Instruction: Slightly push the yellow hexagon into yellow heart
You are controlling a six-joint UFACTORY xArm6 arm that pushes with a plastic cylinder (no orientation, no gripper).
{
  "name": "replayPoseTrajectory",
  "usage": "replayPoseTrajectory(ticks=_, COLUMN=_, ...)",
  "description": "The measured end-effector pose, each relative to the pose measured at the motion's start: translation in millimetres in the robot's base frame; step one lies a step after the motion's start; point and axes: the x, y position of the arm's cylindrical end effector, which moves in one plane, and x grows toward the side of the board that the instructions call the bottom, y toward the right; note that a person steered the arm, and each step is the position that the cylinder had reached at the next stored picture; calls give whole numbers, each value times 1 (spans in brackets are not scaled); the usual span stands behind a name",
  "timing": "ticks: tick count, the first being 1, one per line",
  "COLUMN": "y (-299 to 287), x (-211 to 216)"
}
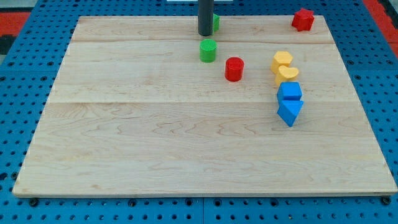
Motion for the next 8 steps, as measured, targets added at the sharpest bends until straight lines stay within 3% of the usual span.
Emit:
replayPoseTrajectory(ticks=2, y=20, x=14)
replayPoseTrajectory(ticks=5, y=133, x=27)
replayPoseTrajectory(ticks=8, y=173, x=94)
